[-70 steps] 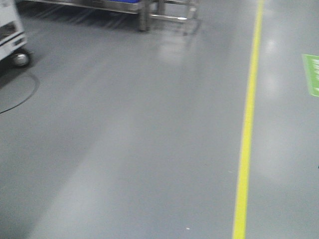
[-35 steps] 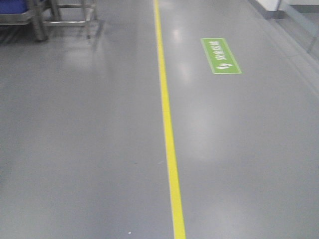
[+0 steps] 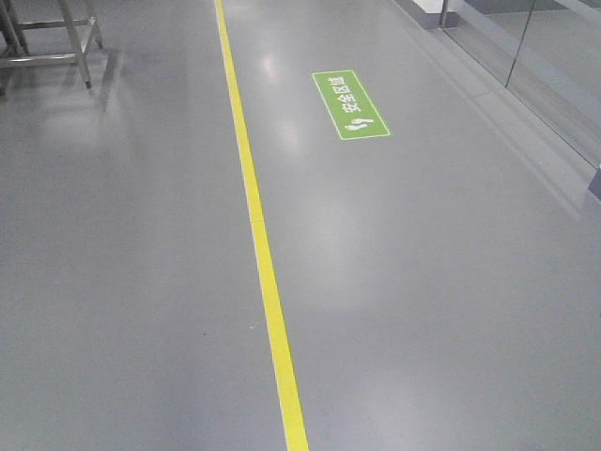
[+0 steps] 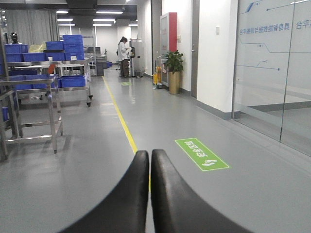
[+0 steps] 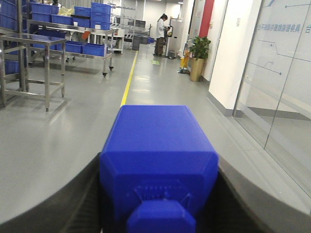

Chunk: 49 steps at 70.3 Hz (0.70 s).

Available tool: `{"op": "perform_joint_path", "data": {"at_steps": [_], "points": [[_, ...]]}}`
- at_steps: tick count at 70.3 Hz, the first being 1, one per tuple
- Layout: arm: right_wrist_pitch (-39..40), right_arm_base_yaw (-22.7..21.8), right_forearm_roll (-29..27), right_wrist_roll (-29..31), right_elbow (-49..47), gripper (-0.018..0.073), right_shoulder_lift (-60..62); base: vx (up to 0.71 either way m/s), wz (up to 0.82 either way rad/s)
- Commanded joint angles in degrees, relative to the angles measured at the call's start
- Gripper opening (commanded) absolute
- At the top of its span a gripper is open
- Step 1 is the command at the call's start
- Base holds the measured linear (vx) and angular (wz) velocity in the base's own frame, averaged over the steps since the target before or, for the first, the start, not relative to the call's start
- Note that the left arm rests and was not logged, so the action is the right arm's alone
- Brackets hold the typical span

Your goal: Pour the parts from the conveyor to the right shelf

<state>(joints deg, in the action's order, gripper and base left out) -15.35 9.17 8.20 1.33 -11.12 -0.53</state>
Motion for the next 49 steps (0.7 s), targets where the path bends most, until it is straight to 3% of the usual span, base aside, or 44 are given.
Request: {"op": "perform_joint_path", "data": {"at_steps": [1, 24, 49], "points": [[4.94, -0.24, 0.59, 0.69, -1.67, -0.0009, -0.88, 0.23, -0.17], [4.94, -0.24, 0.59, 0.69, -1.67, -0.0009, -0.88, 0.32, 0.00], [4.94, -0.24, 0.59, 0.69, -1.67, -0.0009, -0.88, 0.48, 0.21]]}}
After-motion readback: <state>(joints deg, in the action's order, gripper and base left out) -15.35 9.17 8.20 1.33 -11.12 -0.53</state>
